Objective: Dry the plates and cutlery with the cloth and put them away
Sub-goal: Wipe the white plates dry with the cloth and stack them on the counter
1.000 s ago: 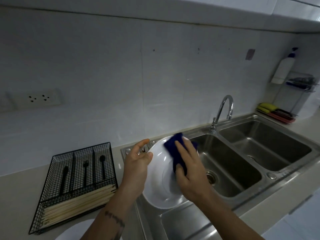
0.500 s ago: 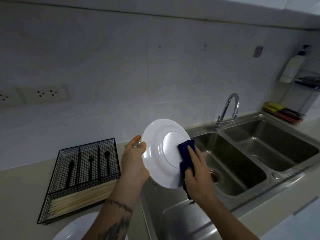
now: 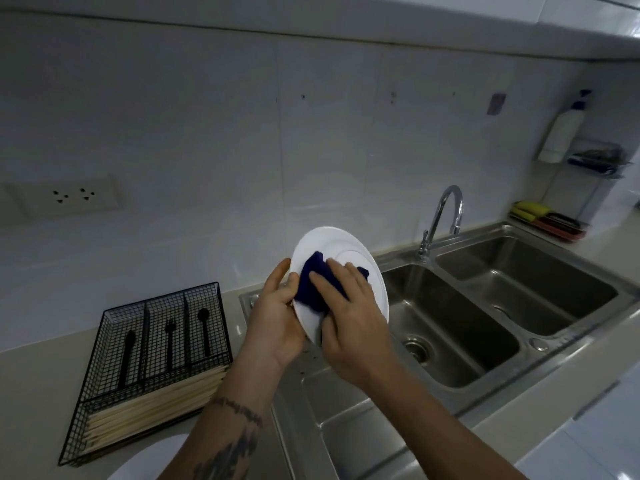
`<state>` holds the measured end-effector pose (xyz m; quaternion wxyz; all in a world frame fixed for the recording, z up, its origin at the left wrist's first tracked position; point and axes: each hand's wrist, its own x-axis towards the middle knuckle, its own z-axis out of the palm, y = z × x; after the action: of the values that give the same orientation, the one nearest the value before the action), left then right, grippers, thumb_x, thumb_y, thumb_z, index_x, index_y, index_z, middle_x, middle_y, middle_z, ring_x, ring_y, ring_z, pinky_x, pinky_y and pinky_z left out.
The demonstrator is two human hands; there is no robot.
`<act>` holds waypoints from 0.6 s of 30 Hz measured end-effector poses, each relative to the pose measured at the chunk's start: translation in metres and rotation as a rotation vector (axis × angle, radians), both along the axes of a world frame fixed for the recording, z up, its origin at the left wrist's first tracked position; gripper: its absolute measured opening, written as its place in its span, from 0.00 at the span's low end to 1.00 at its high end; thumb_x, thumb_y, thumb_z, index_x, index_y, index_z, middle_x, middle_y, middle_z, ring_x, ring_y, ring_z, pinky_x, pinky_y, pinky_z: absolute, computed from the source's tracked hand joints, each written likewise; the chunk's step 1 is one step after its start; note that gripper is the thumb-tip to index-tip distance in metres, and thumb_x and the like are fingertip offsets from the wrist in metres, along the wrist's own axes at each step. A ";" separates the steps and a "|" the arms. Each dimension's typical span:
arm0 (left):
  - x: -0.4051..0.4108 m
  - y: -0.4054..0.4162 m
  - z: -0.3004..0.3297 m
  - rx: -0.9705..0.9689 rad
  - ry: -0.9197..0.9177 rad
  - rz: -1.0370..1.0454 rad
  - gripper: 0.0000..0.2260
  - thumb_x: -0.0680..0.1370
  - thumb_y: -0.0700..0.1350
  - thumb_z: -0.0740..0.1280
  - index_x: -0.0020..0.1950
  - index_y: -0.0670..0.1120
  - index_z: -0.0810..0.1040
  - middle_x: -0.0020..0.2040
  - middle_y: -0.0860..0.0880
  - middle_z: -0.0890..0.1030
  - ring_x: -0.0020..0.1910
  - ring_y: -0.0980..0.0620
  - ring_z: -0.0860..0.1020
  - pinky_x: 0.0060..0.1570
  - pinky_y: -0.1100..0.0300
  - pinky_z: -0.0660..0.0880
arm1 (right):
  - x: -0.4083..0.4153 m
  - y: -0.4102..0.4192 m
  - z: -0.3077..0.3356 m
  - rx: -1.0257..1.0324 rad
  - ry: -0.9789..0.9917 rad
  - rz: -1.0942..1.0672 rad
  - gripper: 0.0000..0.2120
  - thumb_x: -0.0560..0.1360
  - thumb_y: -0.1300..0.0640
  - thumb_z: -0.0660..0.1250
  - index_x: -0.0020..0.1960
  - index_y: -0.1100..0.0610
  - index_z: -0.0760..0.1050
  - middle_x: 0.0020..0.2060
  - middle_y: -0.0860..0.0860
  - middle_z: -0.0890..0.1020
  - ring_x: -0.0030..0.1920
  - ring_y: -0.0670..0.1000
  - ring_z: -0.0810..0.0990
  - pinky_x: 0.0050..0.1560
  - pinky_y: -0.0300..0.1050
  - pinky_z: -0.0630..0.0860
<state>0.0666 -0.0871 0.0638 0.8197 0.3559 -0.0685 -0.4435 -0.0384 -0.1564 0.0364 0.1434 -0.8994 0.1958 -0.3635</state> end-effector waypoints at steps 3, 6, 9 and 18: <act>0.002 0.009 -0.002 0.013 -0.091 -0.001 0.19 0.82 0.39 0.61 0.72 0.50 0.71 0.57 0.43 0.84 0.50 0.46 0.84 0.40 0.53 0.81 | 0.010 -0.009 0.022 0.101 -0.031 -0.039 0.27 0.73 0.59 0.54 0.72 0.53 0.68 0.72 0.52 0.66 0.71 0.54 0.63 0.72 0.49 0.60; 0.001 0.018 -0.007 0.038 -0.157 0.051 0.20 0.80 0.34 0.62 0.69 0.49 0.74 0.53 0.43 0.83 0.43 0.47 0.84 0.40 0.54 0.80 | 0.007 -0.037 0.031 0.235 -0.022 -0.101 0.29 0.72 0.56 0.53 0.73 0.53 0.67 0.71 0.49 0.68 0.69 0.51 0.66 0.69 0.44 0.62; 0.007 0.025 -0.011 0.066 -0.203 0.103 0.18 0.79 0.35 0.65 0.63 0.54 0.80 0.64 0.40 0.76 0.52 0.44 0.82 0.45 0.51 0.81 | -0.008 -0.059 0.027 0.446 -0.032 -0.166 0.27 0.74 0.61 0.54 0.72 0.52 0.67 0.68 0.49 0.70 0.67 0.52 0.69 0.67 0.44 0.62; 0.001 0.021 0.003 0.094 -0.318 0.042 0.17 0.79 0.34 0.65 0.62 0.53 0.80 0.56 0.37 0.82 0.46 0.42 0.83 0.47 0.47 0.81 | -0.008 -0.039 0.038 0.157 -0.017 -0.002 0.26 0.76 0.60 0.57 0.74 0.52 0.63 0.73 0.47 0.65 0.70 0.48 0.62 0.71 0.42 0.58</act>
<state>0.0676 -0.0661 0.0665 0.7900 0.4611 -0.1691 -0.3670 -0.0467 -0.1958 0.0744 0.2150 -0.8820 0.2235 -0.3548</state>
